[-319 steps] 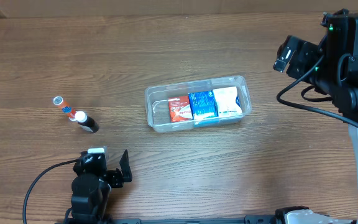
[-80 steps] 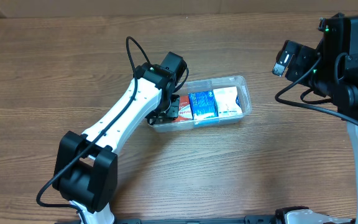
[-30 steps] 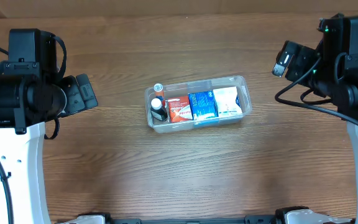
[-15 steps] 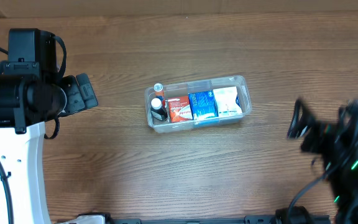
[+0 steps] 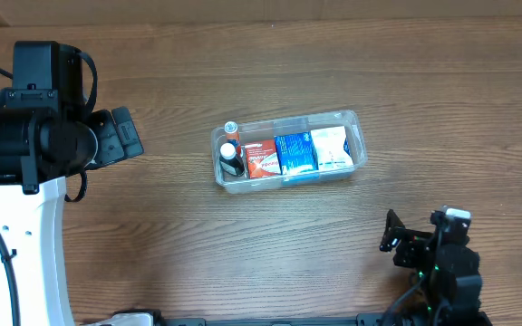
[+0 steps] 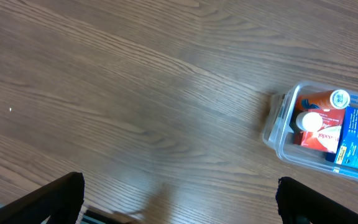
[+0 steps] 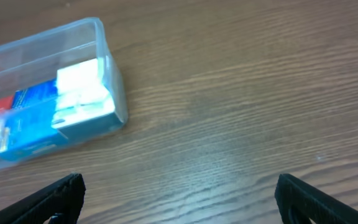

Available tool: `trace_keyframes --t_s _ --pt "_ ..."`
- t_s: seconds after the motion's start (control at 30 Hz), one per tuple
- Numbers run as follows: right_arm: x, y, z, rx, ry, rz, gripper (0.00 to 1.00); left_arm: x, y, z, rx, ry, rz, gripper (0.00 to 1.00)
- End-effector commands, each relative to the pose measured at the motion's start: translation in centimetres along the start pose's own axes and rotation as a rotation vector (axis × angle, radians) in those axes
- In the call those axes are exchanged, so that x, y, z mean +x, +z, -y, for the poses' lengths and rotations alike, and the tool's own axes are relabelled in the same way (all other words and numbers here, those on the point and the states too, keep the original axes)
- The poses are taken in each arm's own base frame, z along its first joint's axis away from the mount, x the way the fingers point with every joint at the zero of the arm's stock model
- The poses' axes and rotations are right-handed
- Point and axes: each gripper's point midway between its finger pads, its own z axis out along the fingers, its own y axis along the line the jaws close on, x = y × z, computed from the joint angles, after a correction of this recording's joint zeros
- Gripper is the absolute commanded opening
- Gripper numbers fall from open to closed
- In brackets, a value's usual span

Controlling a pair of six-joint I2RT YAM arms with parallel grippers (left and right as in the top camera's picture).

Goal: Pack container

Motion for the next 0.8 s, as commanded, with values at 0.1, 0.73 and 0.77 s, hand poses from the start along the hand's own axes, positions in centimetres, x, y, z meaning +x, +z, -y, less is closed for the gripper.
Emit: trace_keyframes --t_s 0.1,0.73,0.77 --pt "1.6 1.2 0.3 -0.011 0.002 0.038 1.0 -0.3 -0.3 -0.1 0.001 0.002 0.014 1.0" --pt "2.9 1.6 0.6 0.002 -0.005 -0.006 1.0 -0.3 -0.3 -0.1 0.001 0.002 0.014 1.0" --pt "2.9 1.6 0.6 0.002 -0.005 -0.005 1.0 -0.3 -0.3 -0.1 0.001 0.002 0.014 1.0"
